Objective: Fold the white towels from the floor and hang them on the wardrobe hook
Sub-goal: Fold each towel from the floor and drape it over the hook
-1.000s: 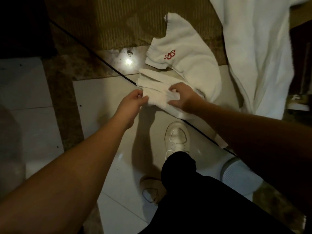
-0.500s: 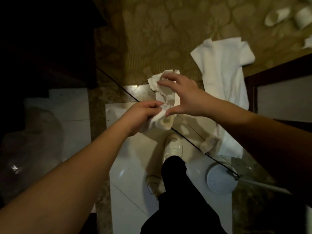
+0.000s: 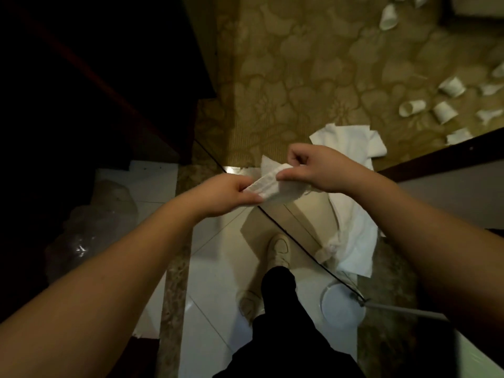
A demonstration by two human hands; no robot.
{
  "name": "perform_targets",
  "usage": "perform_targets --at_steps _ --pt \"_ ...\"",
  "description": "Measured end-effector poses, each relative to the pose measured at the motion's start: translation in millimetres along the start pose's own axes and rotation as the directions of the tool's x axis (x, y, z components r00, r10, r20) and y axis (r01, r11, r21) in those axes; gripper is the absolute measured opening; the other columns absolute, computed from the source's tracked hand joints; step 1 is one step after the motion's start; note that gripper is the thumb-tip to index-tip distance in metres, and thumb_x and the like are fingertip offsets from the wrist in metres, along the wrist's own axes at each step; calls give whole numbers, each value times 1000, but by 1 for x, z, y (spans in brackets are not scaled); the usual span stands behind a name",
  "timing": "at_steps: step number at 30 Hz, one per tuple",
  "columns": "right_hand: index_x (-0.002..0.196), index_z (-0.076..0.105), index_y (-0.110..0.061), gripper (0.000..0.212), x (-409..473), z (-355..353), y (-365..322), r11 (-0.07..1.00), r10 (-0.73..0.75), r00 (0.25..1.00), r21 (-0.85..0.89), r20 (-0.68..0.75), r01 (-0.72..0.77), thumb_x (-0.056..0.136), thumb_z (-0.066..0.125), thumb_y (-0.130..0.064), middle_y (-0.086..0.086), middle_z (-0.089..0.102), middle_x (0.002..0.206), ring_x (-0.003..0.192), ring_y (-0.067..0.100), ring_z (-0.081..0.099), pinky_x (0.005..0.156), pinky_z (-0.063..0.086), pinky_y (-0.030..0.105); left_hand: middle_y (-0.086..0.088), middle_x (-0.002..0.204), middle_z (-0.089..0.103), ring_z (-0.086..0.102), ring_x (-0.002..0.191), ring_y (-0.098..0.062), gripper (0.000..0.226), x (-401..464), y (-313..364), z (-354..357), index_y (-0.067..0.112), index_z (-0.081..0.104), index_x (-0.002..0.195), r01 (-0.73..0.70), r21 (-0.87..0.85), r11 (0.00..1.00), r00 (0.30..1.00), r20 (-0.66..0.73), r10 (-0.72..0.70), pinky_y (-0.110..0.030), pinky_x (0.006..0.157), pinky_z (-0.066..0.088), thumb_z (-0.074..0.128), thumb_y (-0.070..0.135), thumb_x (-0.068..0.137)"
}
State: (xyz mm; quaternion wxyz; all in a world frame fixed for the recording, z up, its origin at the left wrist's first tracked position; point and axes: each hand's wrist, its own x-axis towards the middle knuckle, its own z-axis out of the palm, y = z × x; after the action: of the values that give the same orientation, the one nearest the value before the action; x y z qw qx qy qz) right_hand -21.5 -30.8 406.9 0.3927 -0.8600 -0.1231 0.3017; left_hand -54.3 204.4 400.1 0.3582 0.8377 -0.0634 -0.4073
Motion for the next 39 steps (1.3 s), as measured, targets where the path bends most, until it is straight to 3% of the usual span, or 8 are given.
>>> perform_targets --at_steps 6,9,15,19,25,28,33,39 --pt "85 60 -37 21 -55 -35 -87 998 -36 999 -52 -33 34 83 76 -50 -19 64 86 76 -10 56 59 38 6 10 67 56 51 62 -4 31 -103 41 -29 27 62 69 -60 -126 990 971 -237 29 -27 61 40 61 42 97" --pt "74 63 -24 40 -92 -53 -134 998 -44 999 -43 -17 44 82 65 -63 -15 59 66 60 0 50 55 37 16 16 57 56 50 55 2 36 -161 76 -44 28 65 66 -118 -152 981 933 -356 57 -25 60 40 59 46 96" --pt "66 54 -25 32 -164 -73 -208 888 -142 985 428 -93 168 88 69 -41 -16 49 58 53 -1 44 49 37 12 14 64 60 54 57 0 31 -270 126 -55 22 69 76 -151 -57 987 882 -459 108 -30 62 45 67 51 88" --pt "88 61 -17 35 -201 -76 -237 828 -149 983 530 -108 184 85 71 -50 -7 57 70 63 6 55 57 48 19 19 91 64 59 81 1 26 -336 124 -47 37 64 104 57 134 989 925 -381 -2 -22 66 43 72 52 85" --pt "94 64 -5 55 -266 -59 -257 929 -212 976 298 -56 219 79 64 -59 -16 65 63 57 -5 60 54 48 12 12 72 71 66 67 -4 34 -443 81 -9 32 71 83 278 170 945 863 -475 -168 -26 63 43 72 66 78" --pt "98 62 3 54 -306 -33 -257 955 -222 975 195 -24 222 86 63 -50 -15 62 64 58 -3 55 52 43 9 29 72 68 64 66 8 25 -486 70 32 42 70 75 291 133 948 835 -518 -183 -25 61 42 70 67 78" --pt "79 60 -24 26 -386 7 -243 951 -296 955 -95 3 295 95 64 -44 -27 61 59 52 -12 53 45 36 4 13 69 65 62 72 -4 33 -561 70 113 40 66 70 254 -27 967 630 -754 -186 -29 65 42 65 71 81" --pt "85 61 -29 20 -463 34 -263 874 -331 938 -340 105 347 90 73 -44 -8 61 85 77 6 56 63 37 23 9 74 66 58 72 -4 43 -678 97 192 30 65 70 232 -154 960 480 -841 -251 -24 59 38 71 72 68"
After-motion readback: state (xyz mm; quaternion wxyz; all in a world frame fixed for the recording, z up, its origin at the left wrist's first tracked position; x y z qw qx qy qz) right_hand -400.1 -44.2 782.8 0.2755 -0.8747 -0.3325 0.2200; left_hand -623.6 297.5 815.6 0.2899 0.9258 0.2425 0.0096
